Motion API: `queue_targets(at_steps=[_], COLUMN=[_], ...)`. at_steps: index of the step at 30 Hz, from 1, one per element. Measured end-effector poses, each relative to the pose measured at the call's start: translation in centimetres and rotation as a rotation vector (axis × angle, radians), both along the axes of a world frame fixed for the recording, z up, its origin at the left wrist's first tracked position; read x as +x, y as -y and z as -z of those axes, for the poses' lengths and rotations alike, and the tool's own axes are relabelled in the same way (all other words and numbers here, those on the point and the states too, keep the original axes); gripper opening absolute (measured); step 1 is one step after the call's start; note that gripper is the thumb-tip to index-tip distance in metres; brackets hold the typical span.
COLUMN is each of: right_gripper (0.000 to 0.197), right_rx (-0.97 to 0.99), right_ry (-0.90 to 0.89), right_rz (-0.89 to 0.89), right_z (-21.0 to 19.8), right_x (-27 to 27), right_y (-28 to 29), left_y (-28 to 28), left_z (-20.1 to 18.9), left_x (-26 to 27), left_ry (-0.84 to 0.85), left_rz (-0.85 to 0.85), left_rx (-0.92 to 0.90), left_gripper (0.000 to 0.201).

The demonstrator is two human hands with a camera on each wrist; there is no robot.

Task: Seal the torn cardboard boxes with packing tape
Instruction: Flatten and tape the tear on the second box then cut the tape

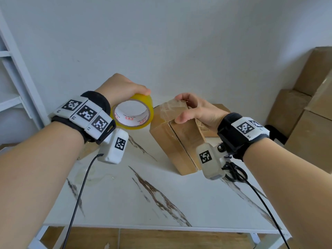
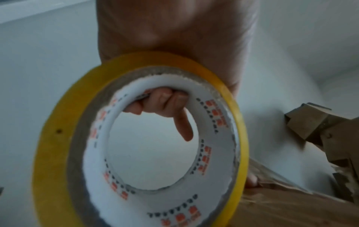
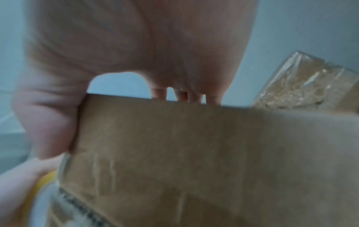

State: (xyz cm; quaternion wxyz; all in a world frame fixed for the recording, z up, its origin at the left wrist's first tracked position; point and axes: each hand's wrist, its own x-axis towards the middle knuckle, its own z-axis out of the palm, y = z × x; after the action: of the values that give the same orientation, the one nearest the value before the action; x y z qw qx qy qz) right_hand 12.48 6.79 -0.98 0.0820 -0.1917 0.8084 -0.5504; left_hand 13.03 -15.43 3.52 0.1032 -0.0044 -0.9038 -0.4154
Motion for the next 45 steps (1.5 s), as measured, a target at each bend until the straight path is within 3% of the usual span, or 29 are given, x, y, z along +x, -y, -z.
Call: queue_targets(at_steps=[6, 13, 17, 18, 21, 27, 35, 38, 45], right_gripper=[0.088, 0.053, 0.037, 0.036, 0.04, 0.044, 0.055, 0.063, 0.058], right_rx=[0.079, -0.023, -0.075, -0.082, -0.078, -0.052, -0.123, -0.07, 0.263], right_ry=[-0.03, 0.02, 0.085, 0.094, 0.118, 0.168, 0.213, 0.221, 0.118], right_rz=[0.055, 0.109, 0.103, 0.105, 0.087, 0.051, 0.171, 0.198, 0.32], right_z=[-0.3, -0.3, -0.2, -0.1, -0.1, -0.3, 0.3, 0.3, -2.0], right_x=[0.3, 0.2, 0.1, 0.1, 0.4, 0.3, 1.0, 1.2, 1.7], right_y=[-0.3, -0.9, -1.6, -1.9, -2.3, -2.3, -4.4, -5.1, -4.3], left_y=[-1.4, -2.1, -1.4, -1.2, -1.0, -0.2, -0.8, -1.8, -1.1], left_z=[-0.2, -0.7, -1.1, -1.1, -0.9, -0.9, 1.4, 2.8, 4.1], left_x=[0.6, 0.9, 1.2, 1.2, 1.1, 1.0, 0.6, -0.1, -0.9], left_ry=[-0.075, -0.046, 0.021, 0.035, 0.032, 0.056, 0.106, 0.14, 0.165], left_rz=[-0.043, -0.032, -0.002, 0.007, 0.018, 0.039, -0.024, 0.004, 0.013], left_rx=[-0.063, -0.053, 0.069, 0.096, 0.141, 0.208, 0.117, 0.064, -0.033], left_gripper=[0.052, 0.054, 0.032, 0.035, 0.039, 0.025, 0.049, 0.052, 0.047])
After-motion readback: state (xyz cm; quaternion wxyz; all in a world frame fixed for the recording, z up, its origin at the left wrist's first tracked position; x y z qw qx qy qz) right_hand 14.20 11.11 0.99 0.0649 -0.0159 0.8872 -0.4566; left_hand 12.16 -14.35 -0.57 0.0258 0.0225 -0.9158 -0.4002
